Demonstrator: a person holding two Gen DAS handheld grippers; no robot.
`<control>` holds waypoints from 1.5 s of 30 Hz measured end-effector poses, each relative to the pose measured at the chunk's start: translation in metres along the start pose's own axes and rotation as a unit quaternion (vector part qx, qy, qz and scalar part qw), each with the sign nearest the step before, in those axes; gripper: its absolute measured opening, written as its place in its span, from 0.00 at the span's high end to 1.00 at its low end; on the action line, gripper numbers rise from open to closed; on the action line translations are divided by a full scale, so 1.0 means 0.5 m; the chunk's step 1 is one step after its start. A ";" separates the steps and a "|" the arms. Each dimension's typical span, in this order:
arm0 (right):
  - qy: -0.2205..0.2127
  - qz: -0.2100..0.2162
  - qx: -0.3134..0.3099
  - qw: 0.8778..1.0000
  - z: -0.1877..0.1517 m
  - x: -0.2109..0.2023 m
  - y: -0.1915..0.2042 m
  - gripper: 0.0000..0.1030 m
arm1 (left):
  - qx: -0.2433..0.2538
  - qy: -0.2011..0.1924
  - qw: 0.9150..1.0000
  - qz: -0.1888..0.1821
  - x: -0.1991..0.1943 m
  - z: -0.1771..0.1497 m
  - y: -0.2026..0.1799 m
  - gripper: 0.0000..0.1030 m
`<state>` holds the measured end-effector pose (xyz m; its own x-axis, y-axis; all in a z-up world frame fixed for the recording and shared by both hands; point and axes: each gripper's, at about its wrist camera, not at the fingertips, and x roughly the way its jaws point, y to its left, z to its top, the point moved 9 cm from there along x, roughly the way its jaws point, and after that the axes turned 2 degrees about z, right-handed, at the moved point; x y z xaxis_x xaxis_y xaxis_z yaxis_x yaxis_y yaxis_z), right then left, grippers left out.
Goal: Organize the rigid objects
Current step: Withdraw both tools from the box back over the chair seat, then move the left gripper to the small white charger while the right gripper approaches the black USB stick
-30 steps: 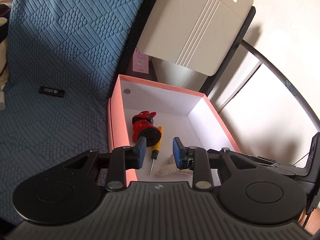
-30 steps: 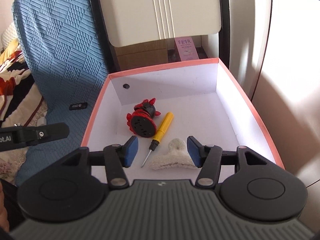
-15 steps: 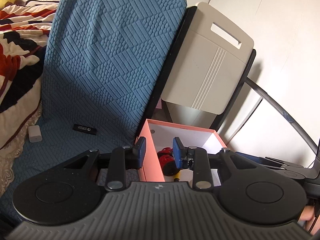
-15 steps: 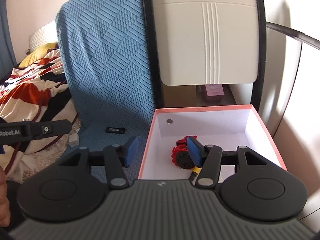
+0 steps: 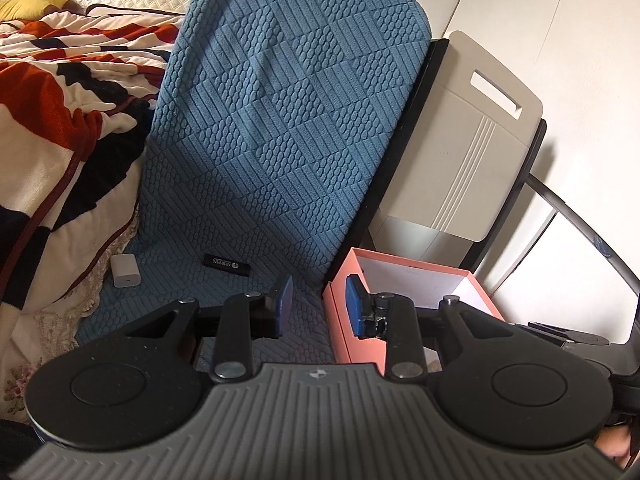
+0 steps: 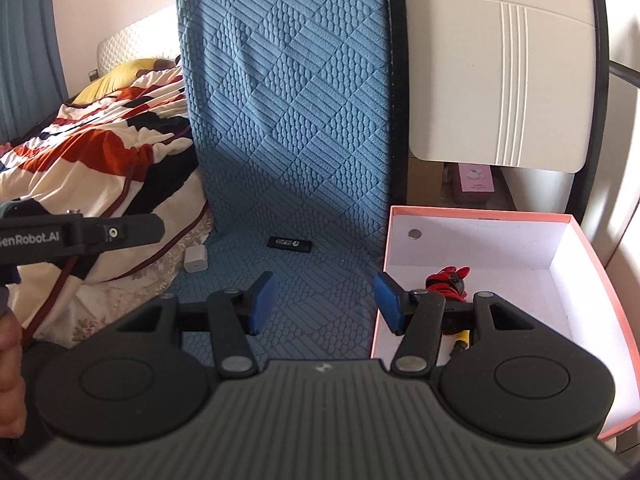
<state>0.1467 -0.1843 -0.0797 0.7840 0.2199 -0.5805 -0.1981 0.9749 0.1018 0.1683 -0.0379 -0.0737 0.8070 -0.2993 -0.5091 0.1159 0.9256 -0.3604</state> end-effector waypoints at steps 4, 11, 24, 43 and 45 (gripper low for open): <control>0.004 0.010 -0.012 1.000 -0.016 0.021 0.038 0.45 | 0.004 0.006 1.000 0.012 0.002 -0.014 0.033 0.67; 0.019 0.032 -0.020 0.999 -0.048 0.057 0.096 0.45 | -0.003 0.024 0.999 0.035 0.005 -0.037 0.104 0.67; 0.068 0.041 -0.018 0.997 -0.144 0.097 0.147 0.45 | -0.008 0.054 0.998 0.037 0.026 -0.086 0.129 0.67; 0.061 0.045 -0.009 0.997 -0.103 0.226 0.148 0.45 | 0.021 0.092 0.989 0.114 0.182 -0.100 0.234 0.67; 0.063 0.052 -0.003 0.997 -0.095 0.242 0.147 0.45 | 0.014 0.096 0.988 0.117 0.199 -0.104 0.246 0.67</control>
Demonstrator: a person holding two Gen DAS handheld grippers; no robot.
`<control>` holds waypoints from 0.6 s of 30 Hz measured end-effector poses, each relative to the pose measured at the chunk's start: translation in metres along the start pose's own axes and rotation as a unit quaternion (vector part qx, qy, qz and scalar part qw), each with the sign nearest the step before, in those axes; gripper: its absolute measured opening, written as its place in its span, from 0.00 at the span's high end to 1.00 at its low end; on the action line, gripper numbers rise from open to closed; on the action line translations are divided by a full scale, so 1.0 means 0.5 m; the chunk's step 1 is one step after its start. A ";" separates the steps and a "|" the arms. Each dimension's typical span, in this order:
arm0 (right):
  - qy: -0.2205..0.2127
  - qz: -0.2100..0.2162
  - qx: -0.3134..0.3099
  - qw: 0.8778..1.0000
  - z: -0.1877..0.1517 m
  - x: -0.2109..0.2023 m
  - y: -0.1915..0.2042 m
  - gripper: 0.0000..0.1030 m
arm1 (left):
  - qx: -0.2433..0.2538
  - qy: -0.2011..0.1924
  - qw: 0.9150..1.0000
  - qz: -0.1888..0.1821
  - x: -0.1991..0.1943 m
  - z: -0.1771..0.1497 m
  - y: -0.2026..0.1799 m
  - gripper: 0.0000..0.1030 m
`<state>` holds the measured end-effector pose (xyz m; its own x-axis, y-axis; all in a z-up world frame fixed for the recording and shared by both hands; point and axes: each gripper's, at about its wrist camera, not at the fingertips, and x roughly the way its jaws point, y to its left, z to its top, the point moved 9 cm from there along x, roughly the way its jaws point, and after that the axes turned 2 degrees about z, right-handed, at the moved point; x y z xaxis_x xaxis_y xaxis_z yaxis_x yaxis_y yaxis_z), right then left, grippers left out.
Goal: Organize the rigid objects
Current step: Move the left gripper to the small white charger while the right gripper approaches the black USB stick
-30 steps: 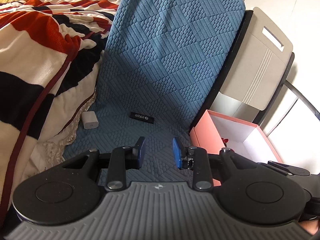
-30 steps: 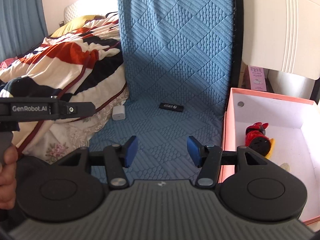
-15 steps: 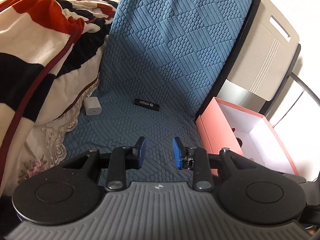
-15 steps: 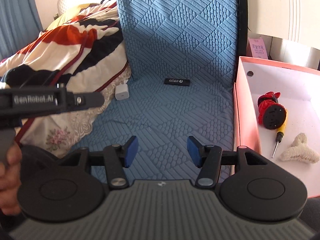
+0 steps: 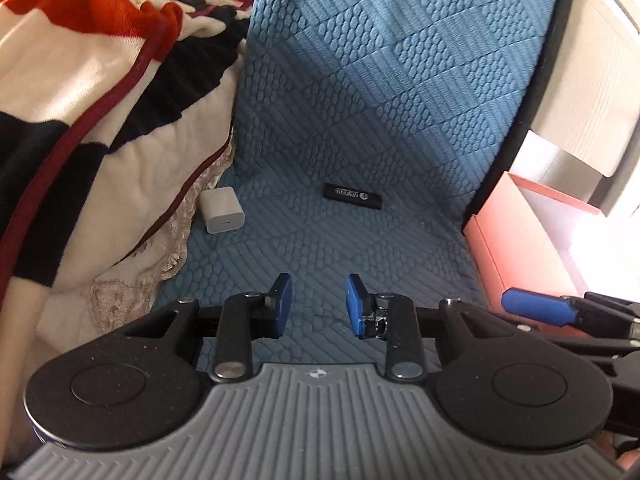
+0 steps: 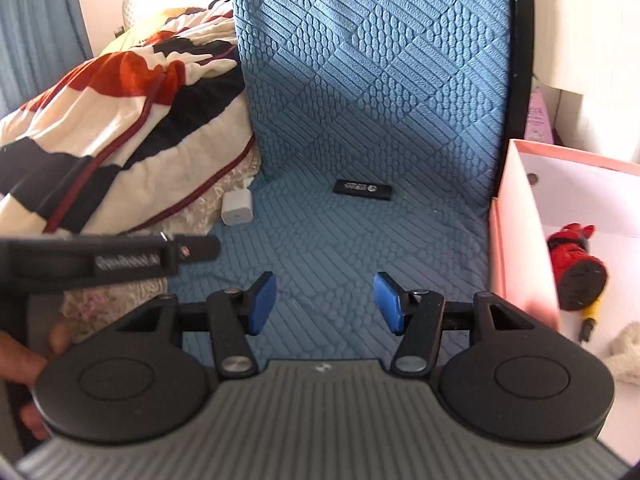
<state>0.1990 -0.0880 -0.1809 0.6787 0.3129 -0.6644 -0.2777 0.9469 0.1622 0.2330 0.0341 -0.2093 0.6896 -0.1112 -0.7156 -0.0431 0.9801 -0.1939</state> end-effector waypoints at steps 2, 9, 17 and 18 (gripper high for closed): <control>0.000 -0.001 0.001 1.000 0.010 0.014 -0.005 0.45 | -0.004 0.003 1.000 0.006 0.015 0.000 0.006 0.63; 0.000 0.002 0.002 1.000 0.055 0.068 -0.024 0.45 | 0.006 0.006 1.000 0.027 0.060 0.001 0.022 0.49; 0.003 0.022 -0.025 0.999 0.092 0.143 -0.021 0.45 | 0.001 -0.002 1.000 0.028 0.116 0.007 0.045 0.39; 0.003 0.019 -0.027 0.999 0.094 0.153 -0.024 0.45 | -0.004 -0.005 0.999 0.034 0.125 0.006 0.052 0.39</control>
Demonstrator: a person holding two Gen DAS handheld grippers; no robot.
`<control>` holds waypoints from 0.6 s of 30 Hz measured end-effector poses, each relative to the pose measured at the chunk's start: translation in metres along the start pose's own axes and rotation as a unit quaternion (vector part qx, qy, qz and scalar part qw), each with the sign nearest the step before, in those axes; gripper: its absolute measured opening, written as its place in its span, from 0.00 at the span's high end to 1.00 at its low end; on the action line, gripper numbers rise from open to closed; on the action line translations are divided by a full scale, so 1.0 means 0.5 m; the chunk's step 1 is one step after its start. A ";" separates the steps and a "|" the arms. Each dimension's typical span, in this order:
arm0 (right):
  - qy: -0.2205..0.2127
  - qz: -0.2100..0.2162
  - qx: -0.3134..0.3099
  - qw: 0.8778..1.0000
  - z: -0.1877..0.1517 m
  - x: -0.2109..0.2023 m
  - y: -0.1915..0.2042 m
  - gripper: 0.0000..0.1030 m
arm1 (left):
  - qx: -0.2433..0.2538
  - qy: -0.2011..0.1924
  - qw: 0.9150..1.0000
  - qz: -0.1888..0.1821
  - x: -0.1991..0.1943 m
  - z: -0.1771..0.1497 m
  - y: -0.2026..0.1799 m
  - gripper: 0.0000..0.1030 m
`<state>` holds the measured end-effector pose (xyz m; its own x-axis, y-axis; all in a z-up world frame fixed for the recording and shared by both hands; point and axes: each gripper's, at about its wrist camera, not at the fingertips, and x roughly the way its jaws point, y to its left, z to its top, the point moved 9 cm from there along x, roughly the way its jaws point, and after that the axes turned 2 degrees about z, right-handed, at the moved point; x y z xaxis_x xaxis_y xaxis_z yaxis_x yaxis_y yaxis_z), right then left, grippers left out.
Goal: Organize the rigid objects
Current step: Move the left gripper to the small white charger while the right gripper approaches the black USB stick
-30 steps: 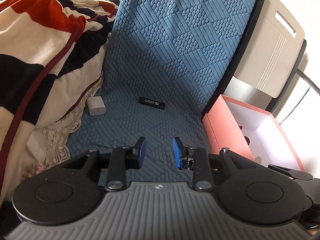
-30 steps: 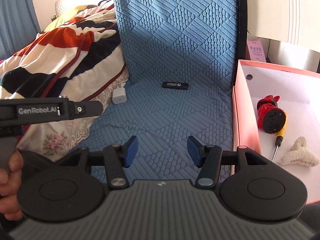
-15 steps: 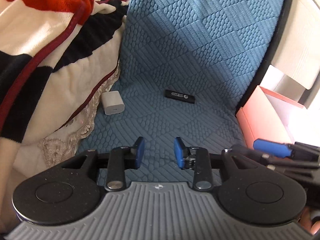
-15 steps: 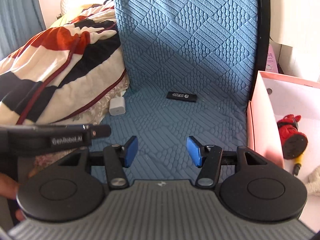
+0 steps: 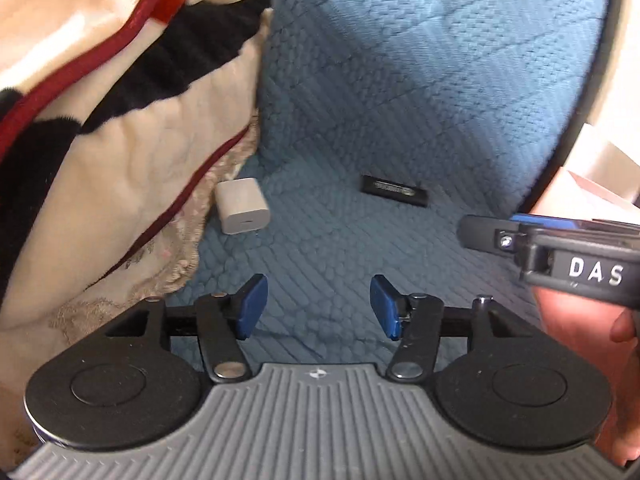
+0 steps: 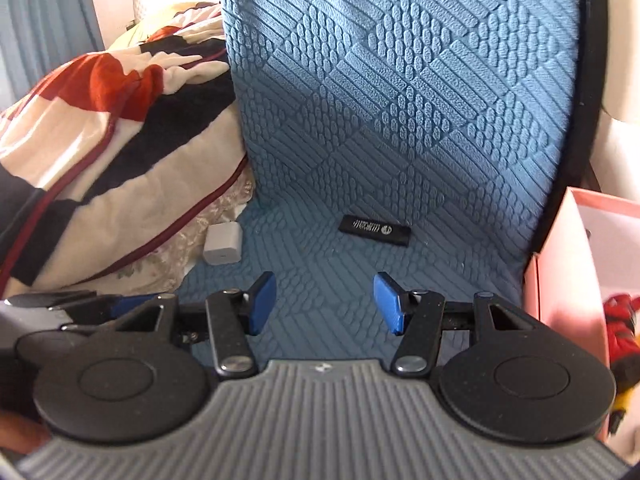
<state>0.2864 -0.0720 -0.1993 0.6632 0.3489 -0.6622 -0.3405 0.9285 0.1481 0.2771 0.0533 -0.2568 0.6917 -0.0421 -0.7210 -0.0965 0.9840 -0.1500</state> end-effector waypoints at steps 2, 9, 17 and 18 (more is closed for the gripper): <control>0.007 -0.001 0.004 1.000 0.001 0.022 -0.010 0.45 | -0.010 0.007 1.000 0.016 0.019 -0.004 0.013 0.39; 0.018 0.029 0.019 0.999 0.020 0.091 -0.012 0.45 | -0.032 0.002 0.998 0.050 0.051 0.005 0.049 0.39; 0.028 0.004 -0.053 0.998 0.049 0.212 -0.028 0.45 | -0.035 0.009 0.998 0.047 0.105 0.044 0.033 0.39; 0.030 0.003 -0.049 0.998 0.053 0.224 -0.038 0.45 | -0.023 0.016 0.998 0.052 0.119 0.048 0.029 0.39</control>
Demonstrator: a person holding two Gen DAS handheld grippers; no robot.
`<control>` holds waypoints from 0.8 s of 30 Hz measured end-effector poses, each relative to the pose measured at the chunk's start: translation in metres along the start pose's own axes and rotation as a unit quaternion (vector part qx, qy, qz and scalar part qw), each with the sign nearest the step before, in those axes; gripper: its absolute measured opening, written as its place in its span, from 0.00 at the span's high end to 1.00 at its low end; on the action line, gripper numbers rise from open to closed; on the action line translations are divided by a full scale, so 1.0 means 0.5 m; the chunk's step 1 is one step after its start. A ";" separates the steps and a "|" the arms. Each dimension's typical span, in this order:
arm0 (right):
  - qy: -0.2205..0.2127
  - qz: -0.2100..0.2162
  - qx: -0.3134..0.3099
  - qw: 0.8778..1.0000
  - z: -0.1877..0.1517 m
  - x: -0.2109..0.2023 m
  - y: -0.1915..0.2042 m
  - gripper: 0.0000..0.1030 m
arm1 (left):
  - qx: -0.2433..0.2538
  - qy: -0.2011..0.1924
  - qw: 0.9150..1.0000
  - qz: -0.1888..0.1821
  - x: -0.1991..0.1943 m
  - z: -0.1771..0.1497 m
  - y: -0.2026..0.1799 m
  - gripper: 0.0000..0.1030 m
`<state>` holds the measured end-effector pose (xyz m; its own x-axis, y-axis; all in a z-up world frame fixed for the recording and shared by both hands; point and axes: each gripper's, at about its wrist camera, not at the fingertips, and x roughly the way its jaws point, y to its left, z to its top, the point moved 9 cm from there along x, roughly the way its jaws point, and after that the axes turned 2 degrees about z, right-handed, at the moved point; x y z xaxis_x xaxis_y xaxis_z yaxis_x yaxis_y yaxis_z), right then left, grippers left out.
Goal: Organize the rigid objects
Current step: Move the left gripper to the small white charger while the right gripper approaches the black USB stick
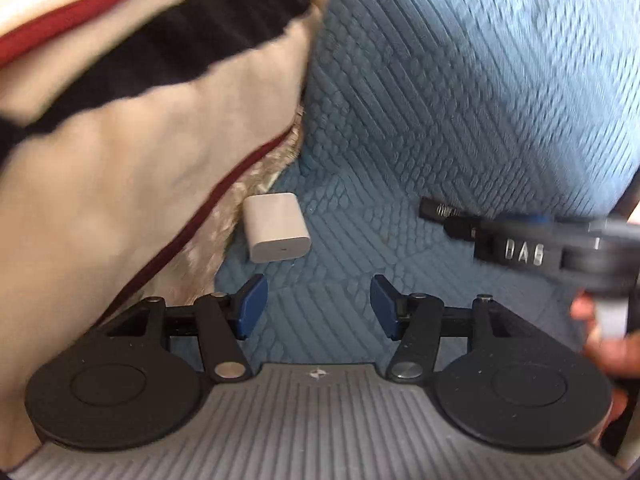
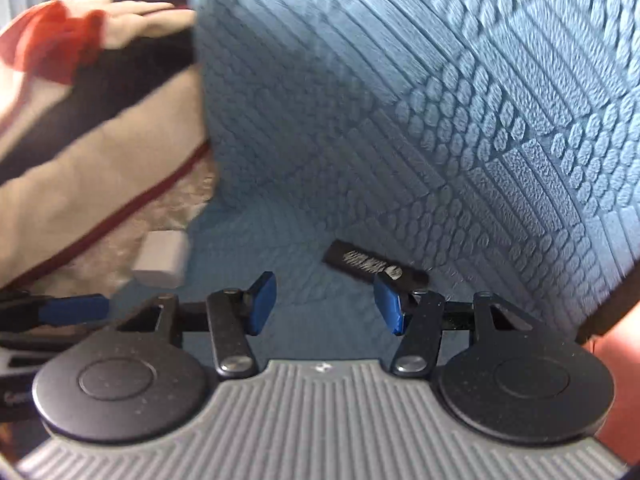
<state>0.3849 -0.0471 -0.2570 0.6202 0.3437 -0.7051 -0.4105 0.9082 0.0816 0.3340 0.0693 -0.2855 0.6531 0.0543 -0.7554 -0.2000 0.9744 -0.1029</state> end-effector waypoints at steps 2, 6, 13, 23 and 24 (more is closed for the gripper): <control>0.006 0.001 -0.002 1.000 0.005 0.021 -0.019 0.45 | 0.002 0.005 1.000 0.009 0.014 0.013 -0.003 0.39; 0.017 -0.015 -0.031 0.999 0.014 0.047 -0.056 0.45 | 0.021 -0.012 0.999 0.029 0.036 0.044 -0.003 0.38; 0.032 -0.015 -0.013 0.999 0.019 0.078 -0.108 0.46 | 0.044 -0.029 0.998 0.046 0.061 0.073 -0.009 0.35; 0.064 -0.010 -0.050 0.997 0.009 0.107 -0.088 0.56 | 0.060 -0.038 0.996 0.044 0.061 0.082 -0.009 0.30; 0.067 -0.013 -0.056 0.996 0.010 0.109 -0.084 0.59 | 0.062 -0.039 0.996 0.048 0.061 0.081 -0.010 0.30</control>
<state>0.4391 -0.0651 -0.2954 0.5405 0.2788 -0.7938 -0.4715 0.8818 -0.0114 0.3847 0.0748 -0.2819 0.6911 0.1610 -0.7046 -0.1762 0.9830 0.0518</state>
